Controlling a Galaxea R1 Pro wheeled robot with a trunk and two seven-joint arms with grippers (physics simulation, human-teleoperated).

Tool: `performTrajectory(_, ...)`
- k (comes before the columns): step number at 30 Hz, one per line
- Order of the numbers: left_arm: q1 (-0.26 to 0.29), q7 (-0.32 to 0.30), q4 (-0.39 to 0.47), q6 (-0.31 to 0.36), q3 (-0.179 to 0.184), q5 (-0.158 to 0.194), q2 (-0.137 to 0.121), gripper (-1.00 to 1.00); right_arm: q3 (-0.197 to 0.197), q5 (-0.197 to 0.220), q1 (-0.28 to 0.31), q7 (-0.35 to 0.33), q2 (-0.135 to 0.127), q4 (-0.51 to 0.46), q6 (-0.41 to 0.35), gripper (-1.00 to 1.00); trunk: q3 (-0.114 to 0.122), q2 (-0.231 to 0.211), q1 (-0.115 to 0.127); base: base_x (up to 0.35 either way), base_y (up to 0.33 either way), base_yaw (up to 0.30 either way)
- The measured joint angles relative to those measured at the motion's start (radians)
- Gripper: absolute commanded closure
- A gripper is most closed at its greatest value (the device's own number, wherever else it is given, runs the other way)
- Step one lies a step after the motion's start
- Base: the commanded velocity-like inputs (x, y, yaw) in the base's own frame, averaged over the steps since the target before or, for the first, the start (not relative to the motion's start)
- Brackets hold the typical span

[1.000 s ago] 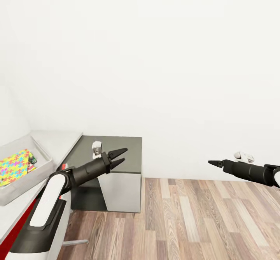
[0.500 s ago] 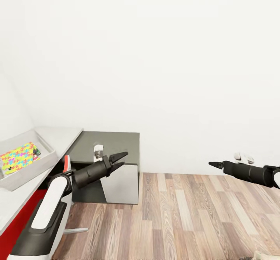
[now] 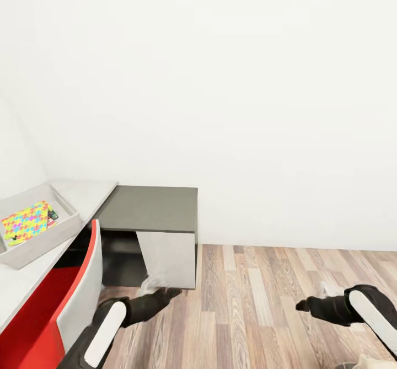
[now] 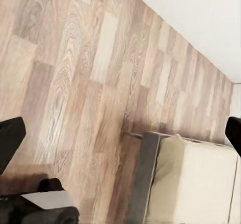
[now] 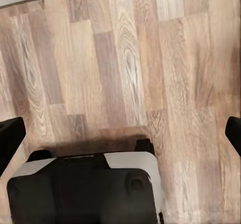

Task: Put all the toys in the child's room - the three board games (two on the bed and one on the table), the two jigsaw puzzles on the table, and the tennis ball on the table - inside the toy box on the table in the child's room.

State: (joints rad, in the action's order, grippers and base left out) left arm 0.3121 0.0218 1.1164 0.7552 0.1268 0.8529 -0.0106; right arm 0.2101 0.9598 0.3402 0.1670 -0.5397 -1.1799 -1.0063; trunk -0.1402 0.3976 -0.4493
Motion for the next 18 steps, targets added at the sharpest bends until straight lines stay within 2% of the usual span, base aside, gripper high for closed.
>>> performTrajectory(2, -0.022, 0.03, -0.105, -0.037, -0.014, -0.034, -0.012, -1.0, 0.066, -0.053, -0.009, -0.003, 0.03, 0.122, 0.062, -1.0, 0.0, 0.0, 0.0, -0.003, -0.001, 0.0)
performTrajectory(5, -0.047, 0.055, -0.255, -0.094, -0.037, -0.065, -0.037, -1.0, 0.13, -0.117, -0.019, -0.006, 0.085, 0.334, 0.215, -1.0, 0.0, 0.0, 0.0, -0.002, -0.001, 0.0)
performTrajectory(6, -0.047, 0.055, -0.258, -0.095, -0.037, -0.063, -0.037, -1.0, 0.131, -0.117, -0.019, -0.006, 0.085, 0.337, 0.218, -1.0, 0.0, 0.0, 0.0, -0.001, -0.001, 0.0)
performTrajectory(7, -0.053, 0.06, -0.303, -0.111, -0.042, -0.072, -0.044, -1.0, 0.145, -0.134, -0.022, -0.006, 0.104, 0.409, 0.275, -1.0, 0.0, 0.0, 0.0, -0.001, 0.0, 0.0)
performTrajectory(11, -0.066, 0.08, -0.519, -0.156, -0.047, -0.107, -0.062, -1.0, 0.181, -0.217, -0.028, -0.008, 0.202, 0.727, 0.547, -1.0, 0.0, 0.0, 0.0, 0.0, 0.0, 0.0)
performTrajectory(14, -0.07, 0.089, -0.669, -0.2, -0.044, -0.164, -0.069, -1.0, 0.194, -0.284, -0.049, -0.008, 0.264, 0.916, 0.74, -1.0, 0.0, 0.0, 0.0, 0.0, 0.0, 0.0)
performTrajectory(15, -0.07, 0.089, -0.672, -0.201, -0.044, -0.163, -0.069, -1.0, 0.195, -0.286, -0.05, -0.008, 0.265, 0.917, 0.742, -1.0, 0.0, 0.0, 0.0, 0.0, 0.0, 0.0)
performTrajectory(17, -0.074, 0.093, -0.76, -0.25, -0.044, -0.204, -0.074, -1.0, 0.199, -0.321, -0.086, -0.007, 0.296, 0.995, 0.862, -1.0, 0.0, 0.0, 0.0, 0.0, 0.0, 0.0)
performTrajectory(18, -0.073, 0.093, -0.763, -0.251, -0.044, -0.204, -0.073, -1.0, 0.2, -0.323, -0.086, -0.007, 0.296, 0.996, 0.864, -1.0, 0.0, 0.0, 0.0, 0.0, 0.0, 0.0)
